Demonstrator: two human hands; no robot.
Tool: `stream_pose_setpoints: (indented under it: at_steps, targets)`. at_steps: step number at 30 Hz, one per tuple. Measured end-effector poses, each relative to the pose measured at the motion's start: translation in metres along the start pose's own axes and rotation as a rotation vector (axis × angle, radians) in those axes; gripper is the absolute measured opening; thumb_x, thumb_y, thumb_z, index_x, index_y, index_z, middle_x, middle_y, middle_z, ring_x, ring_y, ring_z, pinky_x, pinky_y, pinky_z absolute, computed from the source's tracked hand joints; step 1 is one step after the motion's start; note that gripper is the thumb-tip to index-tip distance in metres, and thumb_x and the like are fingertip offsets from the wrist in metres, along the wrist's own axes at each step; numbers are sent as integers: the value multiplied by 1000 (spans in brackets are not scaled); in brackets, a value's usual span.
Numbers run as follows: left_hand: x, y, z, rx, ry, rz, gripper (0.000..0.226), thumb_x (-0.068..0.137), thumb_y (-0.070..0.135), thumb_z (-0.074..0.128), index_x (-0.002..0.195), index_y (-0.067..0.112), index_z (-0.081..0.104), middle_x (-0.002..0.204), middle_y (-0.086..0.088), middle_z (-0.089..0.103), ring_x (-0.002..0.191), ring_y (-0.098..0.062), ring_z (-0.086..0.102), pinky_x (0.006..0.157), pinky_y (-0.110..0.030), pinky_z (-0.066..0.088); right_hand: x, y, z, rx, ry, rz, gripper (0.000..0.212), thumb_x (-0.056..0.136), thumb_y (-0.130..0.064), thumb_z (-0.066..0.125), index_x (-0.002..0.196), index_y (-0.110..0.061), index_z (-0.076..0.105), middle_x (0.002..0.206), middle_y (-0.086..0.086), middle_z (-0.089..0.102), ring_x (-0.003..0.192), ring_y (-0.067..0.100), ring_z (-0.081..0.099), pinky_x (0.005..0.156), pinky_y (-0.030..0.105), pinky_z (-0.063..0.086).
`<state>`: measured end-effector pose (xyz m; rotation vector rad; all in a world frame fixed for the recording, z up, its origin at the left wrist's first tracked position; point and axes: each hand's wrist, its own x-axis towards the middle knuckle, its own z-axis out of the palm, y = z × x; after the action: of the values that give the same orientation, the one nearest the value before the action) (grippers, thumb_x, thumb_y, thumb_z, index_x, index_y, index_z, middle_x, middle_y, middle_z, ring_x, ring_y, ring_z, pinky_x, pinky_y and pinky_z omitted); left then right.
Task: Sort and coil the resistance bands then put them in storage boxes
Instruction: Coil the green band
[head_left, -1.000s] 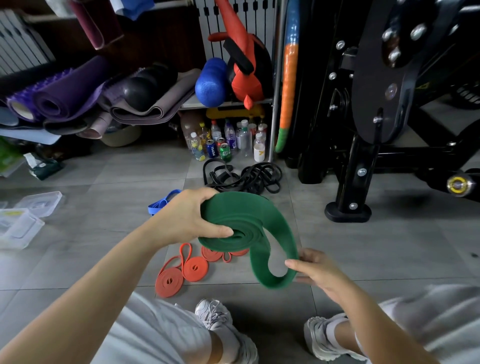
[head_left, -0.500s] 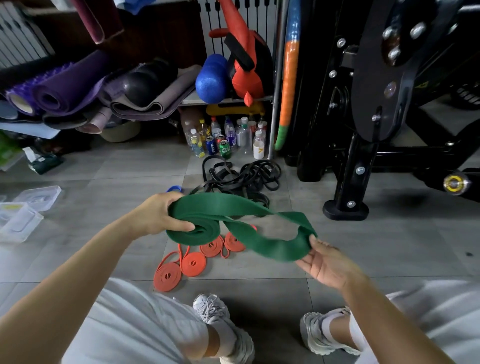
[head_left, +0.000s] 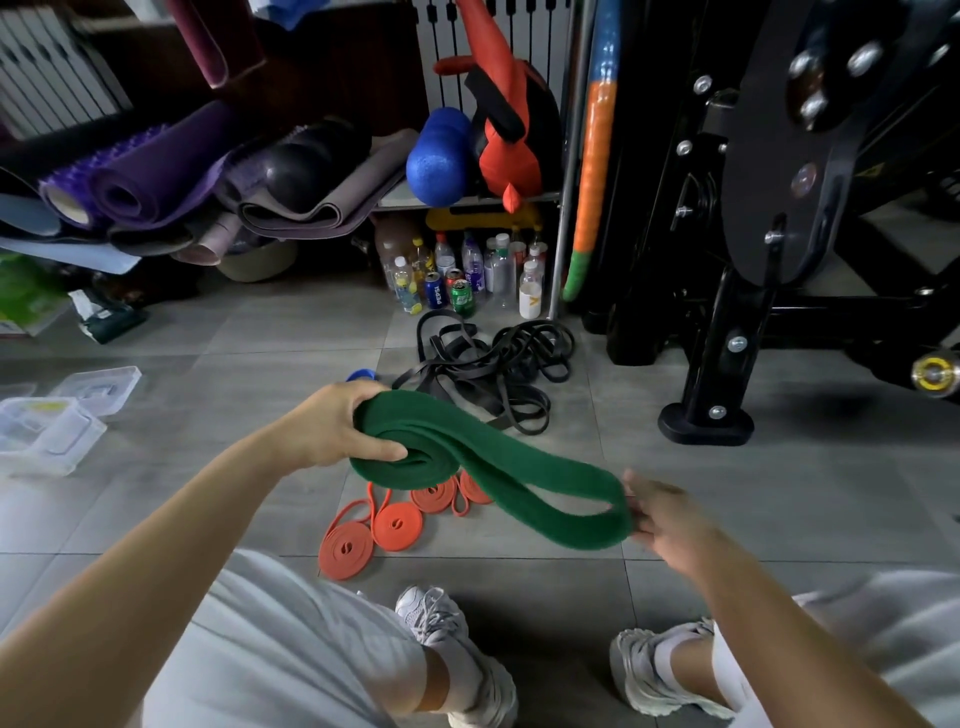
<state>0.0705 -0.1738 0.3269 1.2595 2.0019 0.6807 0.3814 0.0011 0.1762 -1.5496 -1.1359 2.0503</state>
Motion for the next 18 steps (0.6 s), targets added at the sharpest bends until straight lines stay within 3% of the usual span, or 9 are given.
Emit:
stream_pose_setpoints:
  at_steps: [1,3,6,7,9,11,15,18]
  targets:
    - [0,5,2,17,-16,18,36,65,13,85,93,21,64,90,1,71,83,-11,69,76,-27,56,-4,-3,4,-213,26,-47,32,94,-33,53,102,-4,62,99,15,68,93,28,64,87,40,48]
    - [1,15,8,96,-46,61,35,63,18,87,89,25,64,83,6,70,75,-3,67,66,-18,54,-16,-13,16,-487,50,-192,31,92,-37,56,97,-8,65,96,12,67,95,21,62,94,36,45]
    - [4,28,23,252,-92,100,37,58,31,86,86,30,61,75,17,65,69,6,61,57,-10,46,-44,-34,48,-513,-151,-423,6,86,-29,66,91,-25,68,98,7,70,80,-5,61,77,10,45]
    - [5,31,28,288,-109,105,38,57,35,85,85,33,60,76,17,64,70,6,60,57,-11,46,-52,-39,59,-506,-266,-469,17,82,-24,71,98,-28,65,106,3,68,85,-8,61,77,6,45]
    - [7,34,34,309,-129,115,37,56,40,84,81,37,58,78,18,63,70,5,60,58,-13,47,-61,-43,79,-558,-449,-563,49,74,-19,79,117,-26,57,118,-3,62,101,-2,59,88,10,45]
    - [8,36,38,298,-135,119,36,55,40,83,78,38,56,77,17,63,69,5,59,56,-12,45,-67,-46,95,-652,-511,-666,63,68,-22,84,122,-32,52,115,-12,61,105,0,58,93,15,45]
    - [3,41,40,411,-145,145,33,57,39,80,73,41,52,77,19,60,69,7,56,53,-9,39,-68,-47,103,-805,-417,-746,51,66,-30,82,112,-30,60,95,-15,67,91,-6,60,84,22,49]
    - [-2,44,42,427,-132,172,34,60,37,80,74,43,49,76,21,57,68,9,54,54,-8,37,-67,-50,100,-886,-355,-780,51,62,-38,83,107,-30,63,96,-11,71,92,3,64,87,32,52]
